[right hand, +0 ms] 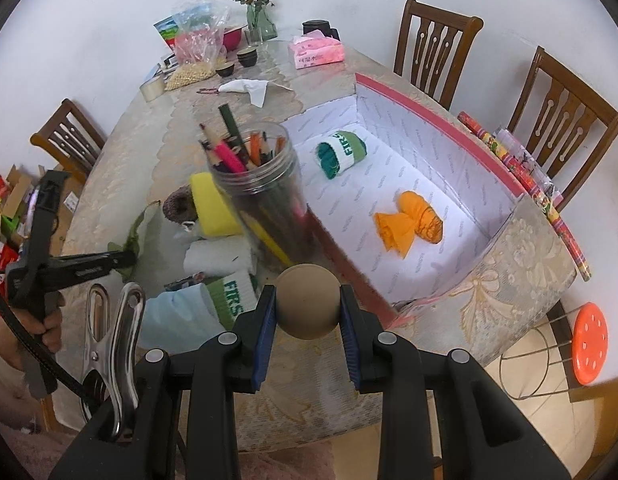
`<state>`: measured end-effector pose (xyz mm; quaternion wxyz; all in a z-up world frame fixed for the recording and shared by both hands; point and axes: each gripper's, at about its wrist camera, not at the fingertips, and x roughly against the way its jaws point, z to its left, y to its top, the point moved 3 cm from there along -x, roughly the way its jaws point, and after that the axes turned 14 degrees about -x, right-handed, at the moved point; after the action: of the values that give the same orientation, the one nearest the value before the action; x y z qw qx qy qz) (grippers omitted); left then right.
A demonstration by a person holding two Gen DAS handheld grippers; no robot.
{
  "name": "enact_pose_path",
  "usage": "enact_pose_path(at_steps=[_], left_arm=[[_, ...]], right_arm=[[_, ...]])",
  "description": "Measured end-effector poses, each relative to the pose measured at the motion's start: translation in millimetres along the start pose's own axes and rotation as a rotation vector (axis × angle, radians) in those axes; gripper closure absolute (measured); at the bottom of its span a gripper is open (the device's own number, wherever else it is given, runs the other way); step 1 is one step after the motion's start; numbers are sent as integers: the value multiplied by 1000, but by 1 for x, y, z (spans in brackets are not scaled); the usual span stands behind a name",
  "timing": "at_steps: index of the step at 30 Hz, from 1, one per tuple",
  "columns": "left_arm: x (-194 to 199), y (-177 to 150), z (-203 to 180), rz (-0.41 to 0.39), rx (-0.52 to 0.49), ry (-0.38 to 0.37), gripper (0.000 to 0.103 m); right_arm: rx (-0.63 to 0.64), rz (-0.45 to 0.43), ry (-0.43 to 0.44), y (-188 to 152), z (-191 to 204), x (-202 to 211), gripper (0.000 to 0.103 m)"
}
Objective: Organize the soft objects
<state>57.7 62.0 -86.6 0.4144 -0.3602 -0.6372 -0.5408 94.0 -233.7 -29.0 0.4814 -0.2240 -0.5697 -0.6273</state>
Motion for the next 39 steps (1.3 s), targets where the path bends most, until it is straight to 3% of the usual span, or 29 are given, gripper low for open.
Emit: enact_pose_path(at_steps=[7, 18, 23, 28, 39], left_arm=[[47, 24, -12, -89, -3, -21, 99], [100, 103, -75, -218, -151, -115, 99], [91, 137, -114, -214, -255, -163, 98], [67, 169, -137, -162, -322, -213, 98], [10, 199, -169, -52, -421, -232, 98]], right_arm=[[4, -3, 17, 10, -9, 2, 72], [-13, -55, 47, 27, -24, 17, 72], [-27, -65, 52, 37, -36, 15, 72], [-33, -63, 55, 48, -47, 6, 72], [-80, -41, 47, 74, -73, -29, 72]])
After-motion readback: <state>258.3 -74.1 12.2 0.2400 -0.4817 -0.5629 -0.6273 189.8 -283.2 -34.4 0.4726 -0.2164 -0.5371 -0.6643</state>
